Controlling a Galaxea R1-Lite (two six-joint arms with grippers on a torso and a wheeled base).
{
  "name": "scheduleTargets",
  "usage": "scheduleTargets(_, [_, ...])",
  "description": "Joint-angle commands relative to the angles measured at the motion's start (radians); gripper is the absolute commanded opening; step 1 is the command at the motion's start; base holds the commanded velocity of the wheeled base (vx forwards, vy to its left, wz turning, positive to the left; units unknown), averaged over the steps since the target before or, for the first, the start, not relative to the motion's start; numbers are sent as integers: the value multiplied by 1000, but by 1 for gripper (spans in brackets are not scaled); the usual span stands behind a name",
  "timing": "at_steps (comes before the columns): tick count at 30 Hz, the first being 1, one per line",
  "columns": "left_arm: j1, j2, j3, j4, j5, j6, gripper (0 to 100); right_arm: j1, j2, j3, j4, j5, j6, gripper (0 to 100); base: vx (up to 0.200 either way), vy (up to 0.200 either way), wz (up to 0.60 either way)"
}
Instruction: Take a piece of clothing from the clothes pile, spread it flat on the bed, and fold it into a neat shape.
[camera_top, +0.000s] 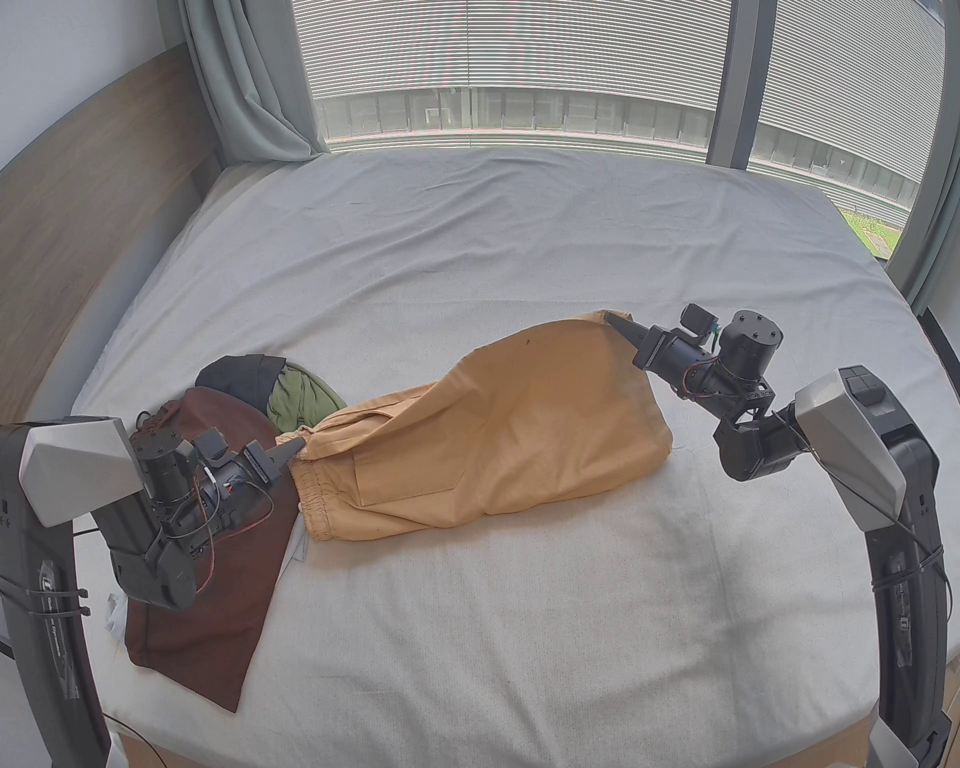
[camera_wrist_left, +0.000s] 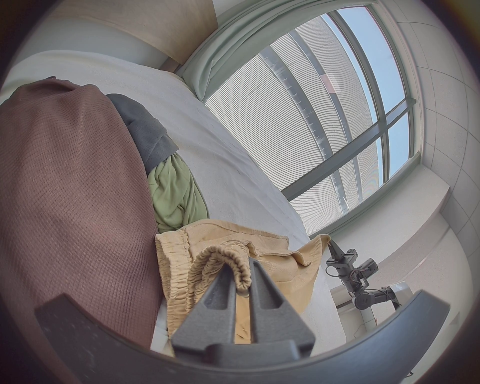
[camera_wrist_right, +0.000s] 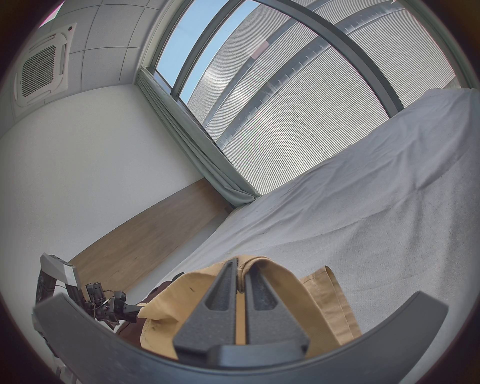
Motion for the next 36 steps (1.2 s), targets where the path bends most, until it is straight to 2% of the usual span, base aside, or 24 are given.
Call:
scheduleTargets(1, [1,20,-24,-1,5,0,0,1,29,-24,12,0,-2,0,0,0,0])
scheduleTargets(12, [10,34,-35,-1,7,1,0,2,77,-102,55,-13,-5,0,0,0,0])
scheduleTargets(13, [10,36,-36,-1,7,1,0,6,78,-116,62,-21,-5,100,0,0,0])
scheduleTargets(14, [12,36,-38,-1,7,1,100,6,78,-121,64,-24,-6,100,0,0,0])
scheduleTargets(28, [24,14,-35,-1,24,9,100,9,52,-85,36,-47,-6,100,0,0,0])
scheduleTargets(36, [21,-78,16,-1,11,3,100,30,-52,171,-79,-49,-2,100,0,0,0])
